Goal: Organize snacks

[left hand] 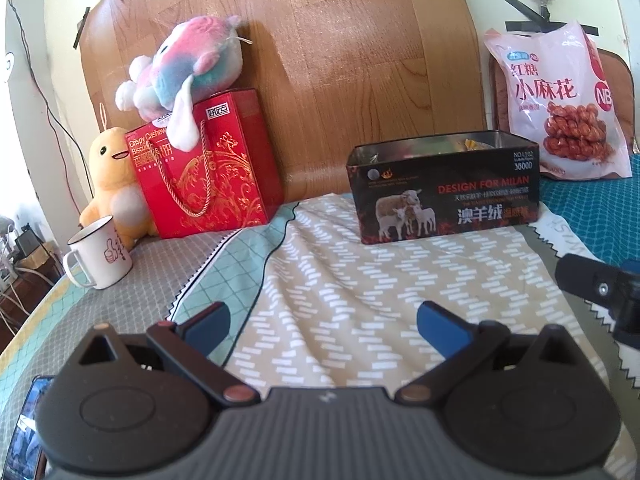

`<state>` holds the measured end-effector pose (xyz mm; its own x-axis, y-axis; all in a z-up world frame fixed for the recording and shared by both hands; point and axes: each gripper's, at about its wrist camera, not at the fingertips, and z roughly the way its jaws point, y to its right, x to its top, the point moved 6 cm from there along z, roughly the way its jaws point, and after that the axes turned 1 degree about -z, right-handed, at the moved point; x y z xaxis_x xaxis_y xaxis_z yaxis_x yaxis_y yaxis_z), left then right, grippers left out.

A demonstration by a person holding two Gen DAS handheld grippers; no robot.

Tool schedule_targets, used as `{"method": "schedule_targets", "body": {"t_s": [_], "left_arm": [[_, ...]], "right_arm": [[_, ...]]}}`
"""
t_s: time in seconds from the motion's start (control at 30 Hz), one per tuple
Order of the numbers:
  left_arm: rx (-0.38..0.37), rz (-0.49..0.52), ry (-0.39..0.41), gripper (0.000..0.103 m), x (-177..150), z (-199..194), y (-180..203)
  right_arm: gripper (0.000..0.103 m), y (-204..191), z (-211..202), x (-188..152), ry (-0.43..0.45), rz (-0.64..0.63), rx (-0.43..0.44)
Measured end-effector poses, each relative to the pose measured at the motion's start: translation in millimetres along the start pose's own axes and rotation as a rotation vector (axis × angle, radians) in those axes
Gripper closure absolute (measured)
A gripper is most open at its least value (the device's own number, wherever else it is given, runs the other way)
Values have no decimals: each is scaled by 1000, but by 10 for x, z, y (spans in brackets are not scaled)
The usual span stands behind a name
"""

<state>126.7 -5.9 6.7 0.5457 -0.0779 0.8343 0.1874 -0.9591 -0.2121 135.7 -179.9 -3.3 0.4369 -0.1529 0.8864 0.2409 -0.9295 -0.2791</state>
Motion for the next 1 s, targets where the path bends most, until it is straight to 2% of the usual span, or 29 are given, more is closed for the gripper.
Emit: {"method": "schedule_targets", "body": {"t_s": [0.63, 1.0], "left_arm": [[-13, 5, -15, 0, -2, -7, 14], [-27, -3, -59, 0, -33, 15, 9]], "right_arm": [[21, 3, -12, 9, 2, 10, 1], [21, 8, -11, 10, 2, 10, 2]]}}
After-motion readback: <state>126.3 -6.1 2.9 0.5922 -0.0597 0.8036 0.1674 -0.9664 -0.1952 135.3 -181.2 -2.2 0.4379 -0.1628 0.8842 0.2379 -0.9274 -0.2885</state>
